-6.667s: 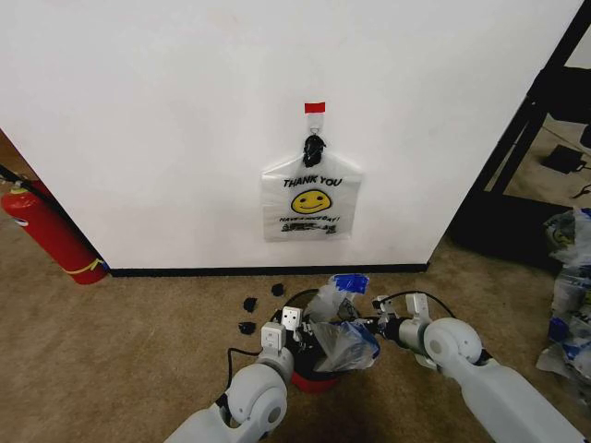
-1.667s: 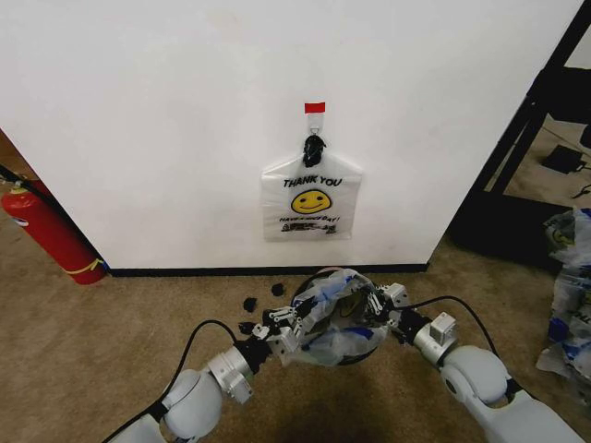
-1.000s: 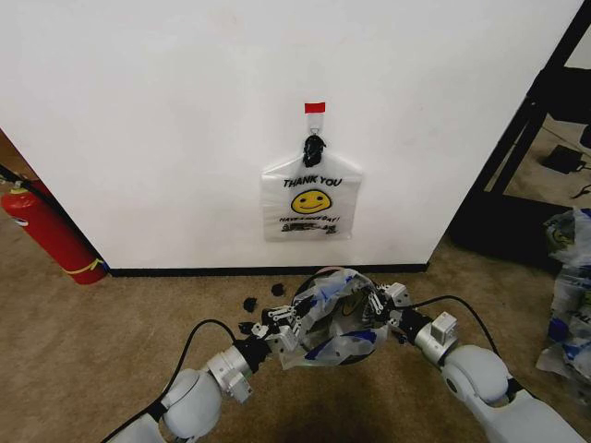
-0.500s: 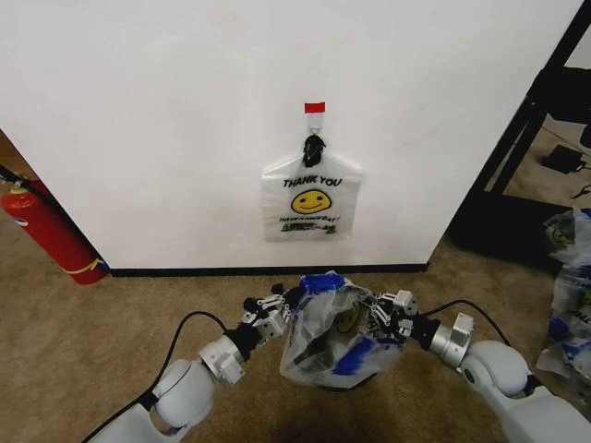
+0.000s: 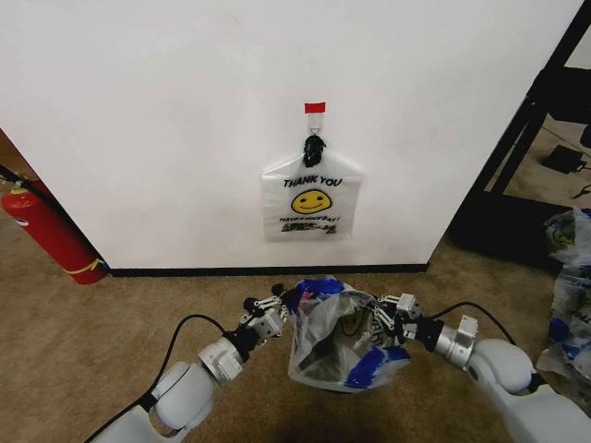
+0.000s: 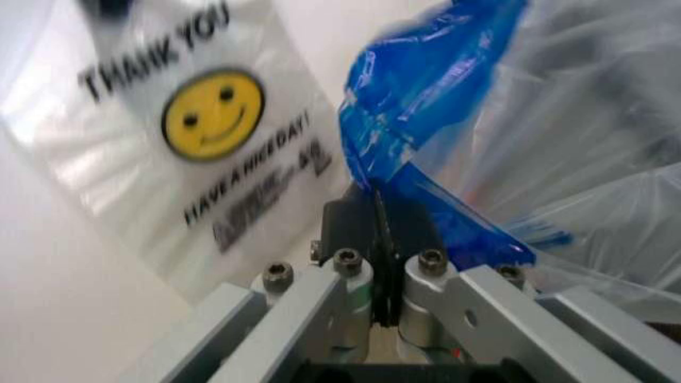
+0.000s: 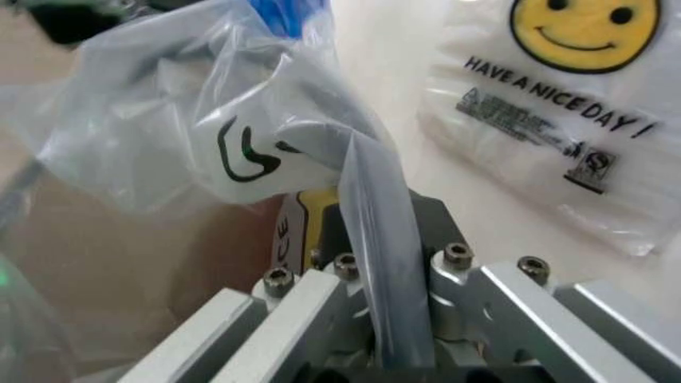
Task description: Pick up the garbage bag from the wall and place it over the trash bin.
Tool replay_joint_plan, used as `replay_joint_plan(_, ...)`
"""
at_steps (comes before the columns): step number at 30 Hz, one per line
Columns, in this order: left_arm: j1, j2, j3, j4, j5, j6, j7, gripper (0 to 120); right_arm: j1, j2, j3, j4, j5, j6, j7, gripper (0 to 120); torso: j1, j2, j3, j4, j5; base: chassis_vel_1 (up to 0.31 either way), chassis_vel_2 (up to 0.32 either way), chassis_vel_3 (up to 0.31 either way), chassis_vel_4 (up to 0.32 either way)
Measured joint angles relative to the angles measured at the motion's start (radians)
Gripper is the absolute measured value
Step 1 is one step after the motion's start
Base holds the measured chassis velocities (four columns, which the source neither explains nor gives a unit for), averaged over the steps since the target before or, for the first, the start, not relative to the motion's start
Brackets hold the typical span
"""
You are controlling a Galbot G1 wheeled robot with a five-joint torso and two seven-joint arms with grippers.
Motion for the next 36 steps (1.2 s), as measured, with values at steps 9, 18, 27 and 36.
replay_joint_plan(9, 0.000, -0.021, 0.011, 0.040, -0.023, 0.026, -0.010, 0, 0.003, 0.000, 0.004, -0.006, 0.097, 0.012, -0.033, 1, 0.000, 0.000, 0.000, 0.0000, -0.0002, 0.000, 0.000, 0.000, 0.000)
replay_joint_plan(18, 0.011, -0.045, 0.019, 0.058, -0.031, 0.004, -0.006, 0, -0.006, 0.009, -0.019, -0.003, 0.201, 0.014, 0.027, 1, 0.000, 0.000, 0.000, 0.0000, -0.0001, 0.000, 0.000, 0.000, 0.000)
replay_joint_plan(27, -0.002, -0.067, 0.028, 0.074, -0.082, -0.068, -0.053, 1, -0.008, 0.016, -0.044, 0.001, 0.264, 0.015, 0.100, 1, 0.000, 0.000, 0.000, 0.0001, -0.0002, 0.000, 0.000, 0.000, 0.000)
replay_joint_plan(36, 0.005, -0.070, -0.006, 0.128, -0.120, -0.125, -0.088, 34, -0.021, 0.036, -0.072, 0.007, 0.312, 0.018, 0.192, 1, 0.000, 0.000, 0.000, 0.0000, -0.0003, 0.000, 0.000, 0.000, 0.000)
